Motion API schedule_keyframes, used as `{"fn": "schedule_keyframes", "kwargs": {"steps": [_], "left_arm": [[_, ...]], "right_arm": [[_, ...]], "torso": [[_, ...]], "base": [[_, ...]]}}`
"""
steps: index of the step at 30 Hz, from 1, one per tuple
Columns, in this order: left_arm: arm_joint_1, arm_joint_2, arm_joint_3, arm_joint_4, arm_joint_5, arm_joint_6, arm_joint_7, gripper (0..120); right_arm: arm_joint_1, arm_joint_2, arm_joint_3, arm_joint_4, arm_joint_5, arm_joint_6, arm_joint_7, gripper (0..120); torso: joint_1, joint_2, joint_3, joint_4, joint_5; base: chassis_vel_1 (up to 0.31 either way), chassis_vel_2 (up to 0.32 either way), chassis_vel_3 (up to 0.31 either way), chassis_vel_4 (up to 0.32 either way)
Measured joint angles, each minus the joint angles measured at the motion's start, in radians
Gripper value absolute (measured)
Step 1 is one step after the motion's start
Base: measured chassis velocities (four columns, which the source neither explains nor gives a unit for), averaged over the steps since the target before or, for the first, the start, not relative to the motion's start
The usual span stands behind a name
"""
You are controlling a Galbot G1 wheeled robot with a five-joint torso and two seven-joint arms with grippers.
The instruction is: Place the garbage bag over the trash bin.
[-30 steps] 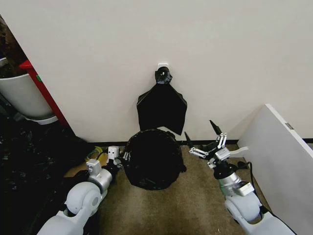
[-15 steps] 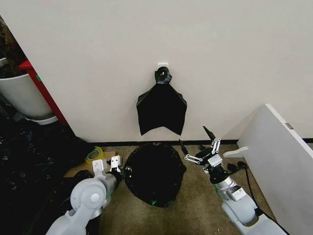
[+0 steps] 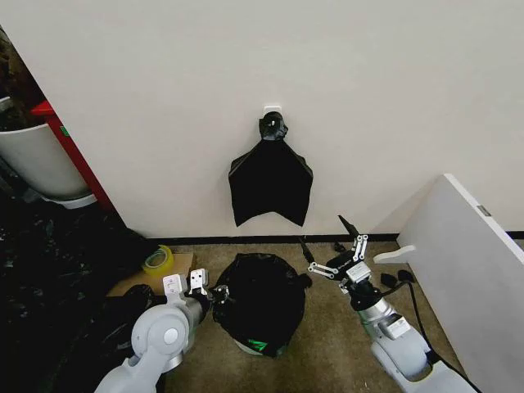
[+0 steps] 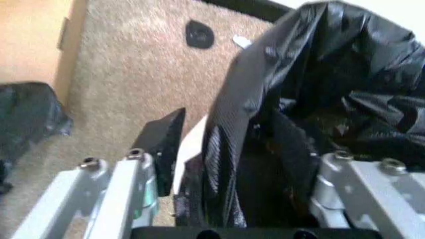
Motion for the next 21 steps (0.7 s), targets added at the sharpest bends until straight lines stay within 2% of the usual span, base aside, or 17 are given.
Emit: {"fn": "schedule_keyframes", "kwargs": {"steps": [1, 3, 4, 6, 7, 8, 9, 10, 11, 12, 13, 14, 15, 16, 18, 21], "left_arm": [[0.000, 0.000, 0.000, 0.000, 0.000, 0.000, 0.000, 57], [0.010, 0.012, -0.013, -0.039, 0.001, -0.001, -0.015, 68], [0.014, 0.014, -0.017, -0.052, 0.003, -0.001, -0.016, 69], [0.035, 0.022, -0.034, -0.127, 0.057, -0.012, -0.012, 81], [0.035, 0.022, -0.034, -0.127, 0.057, -0.012, -0.012, 81], [0.046, 0.023, -0.038, -0.150, 0.132, -0.065, 0.015, 84], [0.060, 0.023, -0.038, -0.153, 0.291, -0.215, 0.070, 90], [0.060, 0.023, -0.038, -0.153, 0.291, -0.215, 0.070, 90], [0.068, 0.016, -0.042, -0.126, 0.436, -0.362, 0.133, 95], [0.072, 0.011, -0.043, -0.109, 0.497, -0.422, 0.161, 97], [0.081, -0.013, -0.053, -0.061, 0.661, -0.596, 0.235, 99], [0.088, -0.032, -0.060, -0.049, 0.728, -0.704, 0.277, 100], [0.103, -0.044, -0.066, -0.065, 0.722, -0.746, 0.299, 100], [0.103, -0.044, -0.066, -0.065, 0.722, -0.746, 0.299, 100], [0.139, -0.058, -0.080, -0.131, 0.631, -0.734, 0.316, 100], [0.163, -0.059, -0.094, -0.171, 0.554, -0.721, 0.337, 100]], "right_arm": [[0.000, 0.000, 0.000, 0.000, 0.000, 0.000, 0.000, 100], [-0.004, 0.003, 0.002, 0.002, -0.001, 0.001, 0.000, 100], [-0.005, 0.003, 0.003, 0.002, -0.001, 0.002, -0.001, 100], [-0.012, 0.011, 0.009, 0.009, -0.001, -0.006, 0.008, 100], [-0.012, 0.011, 0.009, 0.009, -0.001, -0.006, 0.008, 100], [-0.016, 0.018, 0.014, 0.016, -0.005, -0.027, 0.029, 100], [-0.025, 0.029, 0.021, 0.035, -0.018, -0.083, 0.086, 100], [-0.025, 0.029, 0.021, 0.035, -0.018, -0.083, 0.086, 100], [-0.035, 0.039, 0.026, 0.060, -0.017, -0.158, 0.147, 100], [-0.039, 0.046, 0.028, 0.076, -0.008, -0.202, 0.176, 100], [-0.049, 0.063, 0.038, 0.116, 0.031, -0.310, 0.243, 100], [-0.054, 0.080, 0.058, 0.151, 0.066, -0.388, 0.284, 100], [-0.058, 0.097, 0.084, 0.181, 0.100, -0.457, 0.312, 100], [-0.058, 0.097, 0.084, 0.181, 0.100, -0.457, 0.312, 100], [-0.068, 0.124, 0.138, 0.226, 0.171, -0.538, 0.328, 100], [-0.085, 0.140, 0.180, 0.248, 0.212, -0.545, 0.295, 100]], "torso": [[0.000, 0.000, 0.000, 0.0000, 0.0000], [0.000, 0.000, 0.000, -0.0001, 0.0000], [0.000, 0.000, 0.000, 0.0000, 0.0000], [0.000, 0.000, 0.000, 0.0000, 0.0001], [0.000, 0.000, 0.000, 0.0000, 0.0001], [0.000, 0.000, 0.000, 0.0001, 0.0002], [0.000, 0.000, 0.000, 0.0001, 0.0002], [0.000, 0.000, 0.000, 0.0001, 0.0002], [0.000, 0.000, 0.000, -0.0001, 0.0006], [0.000, 0.000, 0.000, -0.0002, 0.0006], [0.000, 0.000, 0.000, 0.0001, -0.0011], [0.000, 0.000, 0.000, -0.0001, -0.0009], [0.000, 0.000, 0.000, 0.0000, 0.0001], [0.000, 0.000, 0.000, 0.0000, 0.0001], [0.000, 0.000, 0.000, -0.0001, 0.0000], [0.000, 0.000, 0.000, 0.0002, 0.0004]], "base": [[0.000, 0.000, 0.000, 0.000], [0.000, 0.000, 0.000, 0.000], [0.000, 0.000, 0.000, 0.000], [0.000, 0.000, 0.000, 0.000], [0.000, 0.000, 0.000, 0.000], [0.000, 0.000, 0.000, 0.000], [0.000, 0.000, 0.000, 0.000], [0.000, 0.000, 0.000, 0.000], [0.000, 0.000, 0.000, 0.000], [0.000, 0.000, 0.000, 0.000], [0.000, 0.000, 0.000, 0.000], [0.000, 0.000, 0.000, 0.000], [0.000, 0.000, 0.000, 0.000], [0.000, 0.000, 0.000, 0.000], [0.000, 0.000, 0.000, 0.000], [0.000, 0.000, 0.000, 0.000]]}}
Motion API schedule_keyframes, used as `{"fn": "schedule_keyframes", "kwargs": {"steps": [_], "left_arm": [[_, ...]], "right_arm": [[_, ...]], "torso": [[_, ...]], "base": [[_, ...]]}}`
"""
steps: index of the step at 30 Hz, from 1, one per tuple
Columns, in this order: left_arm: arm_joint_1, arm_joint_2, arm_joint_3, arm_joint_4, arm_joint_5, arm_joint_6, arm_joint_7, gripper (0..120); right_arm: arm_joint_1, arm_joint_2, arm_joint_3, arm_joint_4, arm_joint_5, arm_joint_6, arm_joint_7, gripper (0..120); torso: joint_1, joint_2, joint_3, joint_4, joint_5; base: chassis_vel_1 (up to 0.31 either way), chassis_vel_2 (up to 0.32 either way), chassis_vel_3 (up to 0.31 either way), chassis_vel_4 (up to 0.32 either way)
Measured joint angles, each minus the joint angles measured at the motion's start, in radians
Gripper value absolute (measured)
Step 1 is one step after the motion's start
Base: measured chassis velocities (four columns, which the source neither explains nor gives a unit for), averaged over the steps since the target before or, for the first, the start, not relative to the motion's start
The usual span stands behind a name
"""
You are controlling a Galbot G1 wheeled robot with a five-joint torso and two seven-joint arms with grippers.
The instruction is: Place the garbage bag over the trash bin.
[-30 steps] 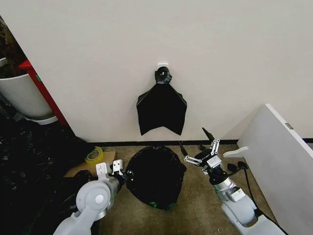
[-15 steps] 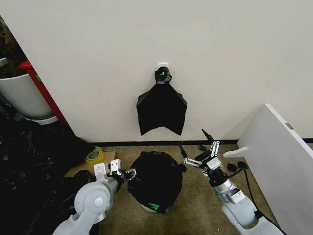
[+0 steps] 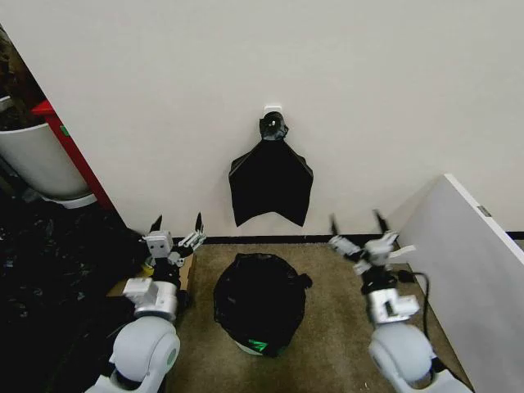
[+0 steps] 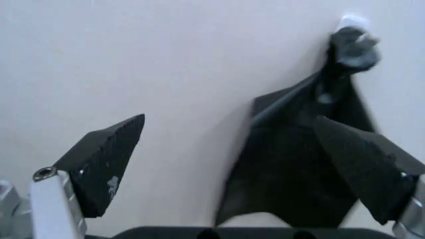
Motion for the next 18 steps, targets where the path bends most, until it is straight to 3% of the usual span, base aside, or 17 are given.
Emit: {"fn": "schedule_keyframes", "kwargs": {"steps": [5, 11, 18], "left_arm": [[-0.020, 0.025, -0.001, -0.018, -0.069, -0.041, 0.100, 100], [-0.024, 0.084, 0.005, -0.038, -0.086, -0.063, 0.123, 100], [0.027, 0.052, 0.018, -0.049, -0.014, -0.081, 0.130, 100]], "right_arm": [[-0.054, 0.034, 0.103, 0.002, 0.004, 0.049, -0.136, 100], [-0.149, 0.108, 0.153, 0.048, -0.022, 0.041, -0.178, 100], [-0.230, 0.133, 0.174, 0.080, -0.020, 0.061, -0.234, 100]], "torso": [[0.000, 0.000, 0.000, -0.0004, -0.0005], [0.000, 0.000, 0.000, -0.0003, -0.0006], [0.000, 0.000, 0.000, -0.0001, -0.0006]], "base": [[0.000, 0.000, 0.000, 0.000], [0.000, 0.000, 0.000, 0.000], [0.000, 0.000, 0.000, 0.000]]}}
